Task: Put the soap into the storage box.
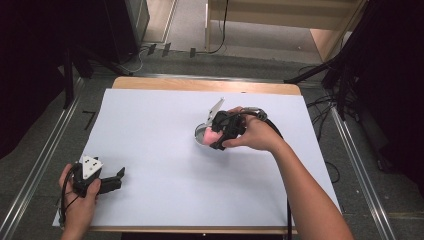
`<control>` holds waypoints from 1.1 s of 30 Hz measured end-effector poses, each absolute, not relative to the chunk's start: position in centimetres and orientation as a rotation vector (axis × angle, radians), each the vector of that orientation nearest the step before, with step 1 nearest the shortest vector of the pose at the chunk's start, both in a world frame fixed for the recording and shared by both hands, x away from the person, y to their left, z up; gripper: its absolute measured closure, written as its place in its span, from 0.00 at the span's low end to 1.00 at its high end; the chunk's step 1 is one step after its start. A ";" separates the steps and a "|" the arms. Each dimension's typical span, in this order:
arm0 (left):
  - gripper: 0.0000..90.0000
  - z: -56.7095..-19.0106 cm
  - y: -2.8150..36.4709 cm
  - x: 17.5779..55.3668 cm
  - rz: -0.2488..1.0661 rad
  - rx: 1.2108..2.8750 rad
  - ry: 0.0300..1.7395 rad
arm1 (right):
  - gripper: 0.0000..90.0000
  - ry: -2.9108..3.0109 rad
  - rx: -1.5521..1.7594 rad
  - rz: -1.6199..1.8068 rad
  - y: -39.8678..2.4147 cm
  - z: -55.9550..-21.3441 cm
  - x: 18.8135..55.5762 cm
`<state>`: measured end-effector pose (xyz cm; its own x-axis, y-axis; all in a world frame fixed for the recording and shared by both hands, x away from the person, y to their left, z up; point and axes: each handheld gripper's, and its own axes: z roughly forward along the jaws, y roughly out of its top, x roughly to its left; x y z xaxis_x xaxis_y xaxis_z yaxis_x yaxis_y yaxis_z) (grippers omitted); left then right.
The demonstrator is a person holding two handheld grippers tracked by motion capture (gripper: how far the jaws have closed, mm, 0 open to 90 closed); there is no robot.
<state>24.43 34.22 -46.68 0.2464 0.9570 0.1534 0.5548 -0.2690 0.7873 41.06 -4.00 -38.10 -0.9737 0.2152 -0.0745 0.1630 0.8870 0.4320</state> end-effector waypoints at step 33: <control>0.08 -46.7 34.3 24.4 0.858 1.918 1.371 | 0.43 2.911 0.007 0.566 -3.3 -38.9 44.3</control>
